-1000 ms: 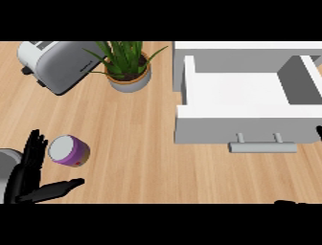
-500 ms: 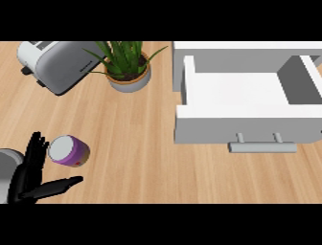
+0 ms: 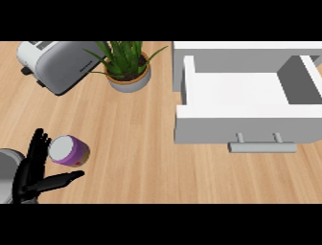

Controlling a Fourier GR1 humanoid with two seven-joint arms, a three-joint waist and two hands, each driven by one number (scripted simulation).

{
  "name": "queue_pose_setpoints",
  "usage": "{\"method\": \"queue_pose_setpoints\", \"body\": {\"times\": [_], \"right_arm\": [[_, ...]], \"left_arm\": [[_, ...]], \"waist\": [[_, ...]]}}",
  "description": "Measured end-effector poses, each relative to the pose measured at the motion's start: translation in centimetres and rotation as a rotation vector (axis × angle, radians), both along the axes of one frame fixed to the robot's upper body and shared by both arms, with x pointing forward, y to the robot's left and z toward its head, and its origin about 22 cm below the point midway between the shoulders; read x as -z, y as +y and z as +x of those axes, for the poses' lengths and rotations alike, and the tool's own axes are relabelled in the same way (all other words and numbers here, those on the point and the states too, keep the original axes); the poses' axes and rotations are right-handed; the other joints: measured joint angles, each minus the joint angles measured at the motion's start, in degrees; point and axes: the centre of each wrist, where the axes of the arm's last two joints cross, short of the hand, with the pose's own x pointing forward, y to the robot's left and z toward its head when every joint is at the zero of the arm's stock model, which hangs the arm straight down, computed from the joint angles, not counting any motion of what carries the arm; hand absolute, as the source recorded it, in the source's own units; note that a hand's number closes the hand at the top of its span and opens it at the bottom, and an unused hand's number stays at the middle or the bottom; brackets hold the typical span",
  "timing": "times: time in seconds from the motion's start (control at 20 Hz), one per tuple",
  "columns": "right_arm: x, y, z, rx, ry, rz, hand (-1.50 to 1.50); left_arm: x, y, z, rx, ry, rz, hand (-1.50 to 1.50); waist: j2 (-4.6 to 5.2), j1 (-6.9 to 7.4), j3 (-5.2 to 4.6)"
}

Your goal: Pick up the can, place it into the drawer and close the drawer

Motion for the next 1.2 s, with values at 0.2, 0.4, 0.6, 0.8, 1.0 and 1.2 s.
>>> {"method": "queue_pose_setpoints", "body": {"times": [0.2, 0.4, 0.6, 0.8, 1.0, 1.2], "right_arm": [[0.3, -0.5, -0.4, 0.0, 0.004, 0.0, -1.5], [0.3, -0.5, -0.3, 0.001, 0.002, 0.0, -1.5], [-0.5, -1.1, -0.1, 0.004, 0.002, 0.005, -1.5], [0.0, -0.7, -0.7, -0.002, -0.002, 0.009, -1.5], [-0.1, -0.7, -0.3, -0.008, 0.006, 0.011, -1.5], [-0.4, -0.6, -0.6, -0.005, 0.001, 0.016, -1.5]], "left_arm": [[-0.3, -0.1, 0.9, -0.001, -0.009, 0.006, -1.5], [-0.4, -0.8, 1.9, 0.0, -0.005, -0.004, -1.5], [-0.4, -1.3, 3.2, 0.008, -0.004, -0.012, -1.5], [-0.3, -1.7, 4.2, 0.026, -0.004, -0.02, -1.5], [-0.2, -2.2, 4.5, 0.05, -0.019, -0.018, -1.5], [-0.3, -2.8, 5.3, 0.07, -0.035, -0.03, 1.5]], "waist": [[-0.01, -0.01, 0.0], [-0.01, -0.03, 0.02], [0.0, -0.06, 0.0], [0.0, -0.12, -0.01], [0.0, -0.06, 0.01], [-0.04, -0.09, 0.05]]}}
